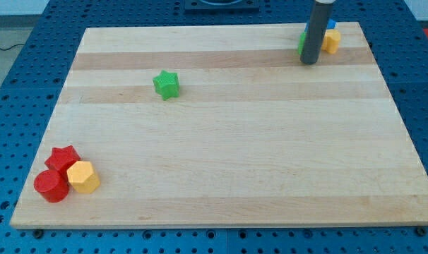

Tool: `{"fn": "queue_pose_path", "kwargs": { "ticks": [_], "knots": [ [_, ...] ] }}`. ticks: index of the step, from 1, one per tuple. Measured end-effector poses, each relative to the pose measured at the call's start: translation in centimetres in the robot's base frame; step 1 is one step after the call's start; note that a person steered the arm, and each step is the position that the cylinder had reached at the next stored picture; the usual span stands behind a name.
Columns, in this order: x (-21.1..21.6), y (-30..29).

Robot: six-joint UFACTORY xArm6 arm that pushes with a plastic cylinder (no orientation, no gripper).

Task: Push the green star towards the top center of the board

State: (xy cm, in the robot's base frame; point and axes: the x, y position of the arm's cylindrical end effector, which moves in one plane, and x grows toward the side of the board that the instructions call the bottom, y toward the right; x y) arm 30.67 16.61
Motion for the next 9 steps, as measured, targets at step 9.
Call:
{"fn": "queue_pose_path", "kwargs": {
  "ticks": [9],
  "knots": [
    [1.7, -24.2]
  ]
}}
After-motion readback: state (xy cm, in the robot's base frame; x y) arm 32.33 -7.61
